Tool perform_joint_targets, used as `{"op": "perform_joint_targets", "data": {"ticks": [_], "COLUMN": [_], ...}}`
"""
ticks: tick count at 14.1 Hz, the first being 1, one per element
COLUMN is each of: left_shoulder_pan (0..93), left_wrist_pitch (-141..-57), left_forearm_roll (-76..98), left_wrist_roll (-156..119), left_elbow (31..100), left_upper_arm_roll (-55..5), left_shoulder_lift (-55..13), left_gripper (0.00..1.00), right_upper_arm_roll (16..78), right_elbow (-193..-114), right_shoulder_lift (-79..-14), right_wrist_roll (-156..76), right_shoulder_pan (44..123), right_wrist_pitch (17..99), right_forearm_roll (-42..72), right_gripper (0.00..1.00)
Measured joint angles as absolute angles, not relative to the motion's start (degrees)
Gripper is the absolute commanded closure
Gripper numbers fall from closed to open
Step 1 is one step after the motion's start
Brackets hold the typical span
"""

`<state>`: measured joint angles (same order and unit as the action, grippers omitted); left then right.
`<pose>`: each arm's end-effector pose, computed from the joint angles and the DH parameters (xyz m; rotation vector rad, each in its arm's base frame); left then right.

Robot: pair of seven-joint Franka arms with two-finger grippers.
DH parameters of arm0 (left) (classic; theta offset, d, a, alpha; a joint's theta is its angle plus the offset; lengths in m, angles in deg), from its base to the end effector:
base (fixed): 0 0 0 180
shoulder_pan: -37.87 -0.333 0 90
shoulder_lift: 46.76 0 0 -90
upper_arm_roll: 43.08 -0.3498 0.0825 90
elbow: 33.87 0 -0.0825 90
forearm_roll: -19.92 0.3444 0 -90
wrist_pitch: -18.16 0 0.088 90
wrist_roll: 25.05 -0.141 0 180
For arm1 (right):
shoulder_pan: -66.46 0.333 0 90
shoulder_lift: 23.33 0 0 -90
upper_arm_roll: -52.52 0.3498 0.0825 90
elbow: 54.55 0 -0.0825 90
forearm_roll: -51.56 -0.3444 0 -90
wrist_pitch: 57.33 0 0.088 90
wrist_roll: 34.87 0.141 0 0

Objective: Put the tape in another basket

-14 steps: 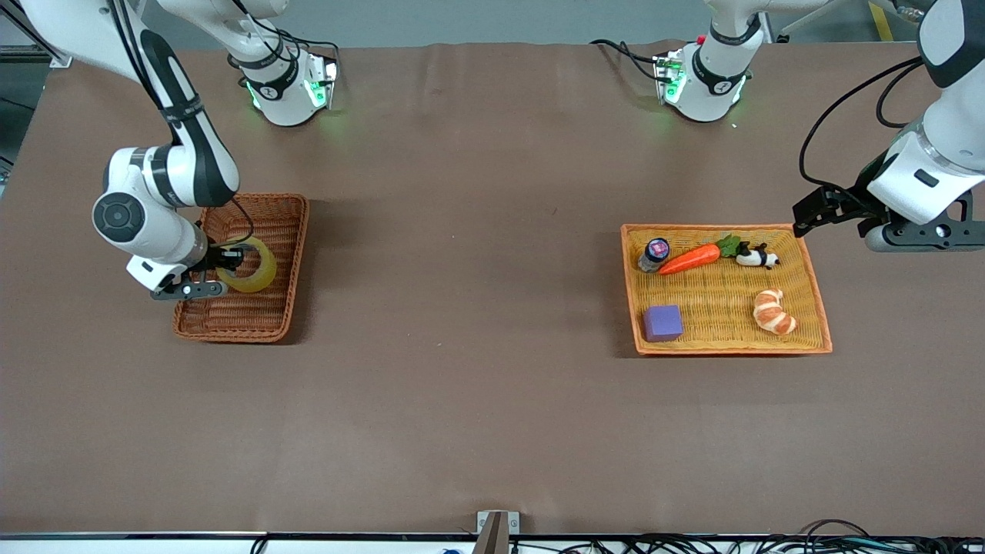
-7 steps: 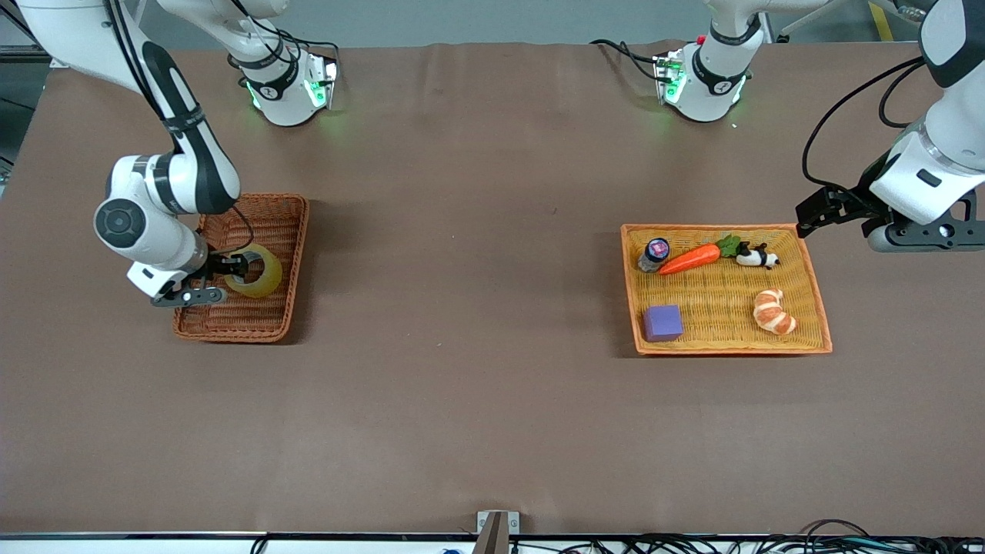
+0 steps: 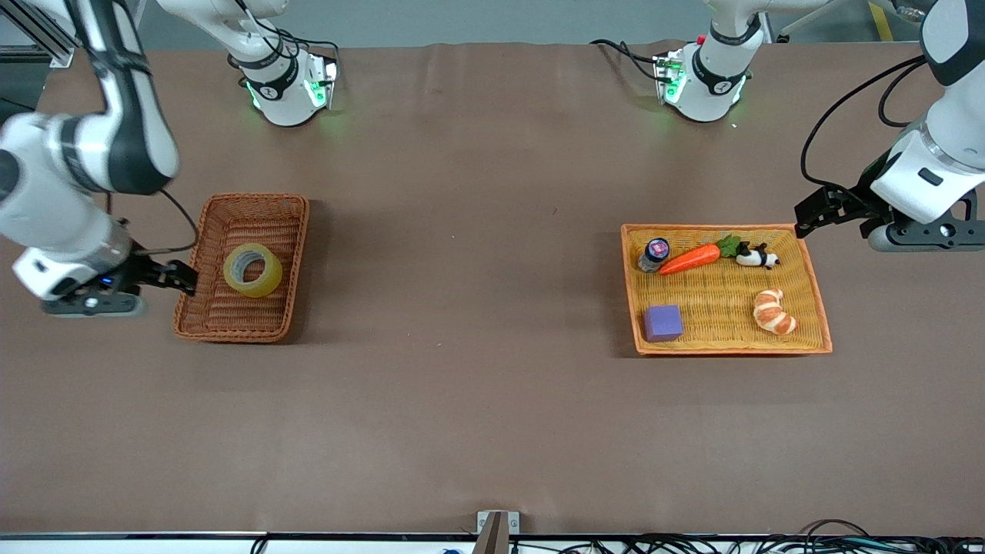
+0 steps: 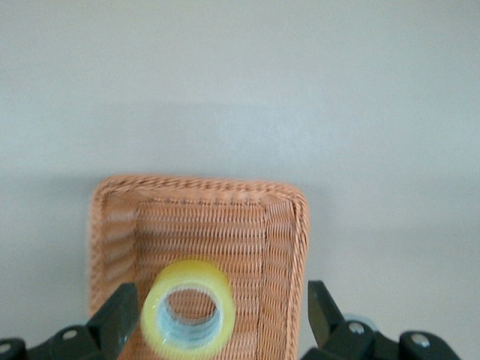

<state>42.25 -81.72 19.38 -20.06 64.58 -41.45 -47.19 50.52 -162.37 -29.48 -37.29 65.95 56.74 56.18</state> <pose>0.5219 -0.0562 0.5790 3.1289 -0.0256 0.0492 0.5552 -0.0312 0.4669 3.0638 0.0482 -0.0024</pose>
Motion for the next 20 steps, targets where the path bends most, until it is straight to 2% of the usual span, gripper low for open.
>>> {"op": "perform_joint_targets", "data": {"ticks": [2,4,7,10,20], "left_shoulder_pan": [42.27,42.27,42.27,42.27,42.26], "left_wrist_pitch": [-81.72,-81.72,-81.72,-81.72,-81.72], "left_forearm_roll": [19.37,19.37,19.37,19.37,19.37], "left_wrist_roll": [-20.06,-20.06,-20.07,-20.06,-20.06], "left_elbow": [64.48,64.44,64.39,64.38,64.37], "left_upper_arm_roll": [-41.45,-41.45,-41.45,-41.45,-41.45], "left_shoulder_lift": [-47.03,-46.91,-46.78,-46.64,-46.33], "left_gripper": [0.00,0.00,0.00,0.00,0.00], "right_upper_arm_roll": [50.62,50.58,50.29,50.19,51.23], "right_elbow": [-154.15,-149.80,-147.38,-147.14,-146.62], "right_shoulder_lift": [-28.92,-27.77,-23.94,-21.03,-20.93], "right_wrist_roll": [-37.28,-37.27,-37.27,-37.27,-37.07], "right_shoulder_pan": [66.30,66.33,66.04,65.14,63.94], "right_wrist_pitch": [46.58,42.21,37.40,35.80,31.99], "right_forearm_roll": [55.28,54.52,53.24,53.01,52.61], "right_gripper": [0.00,0.00,0.00,0.00,0.00]}}
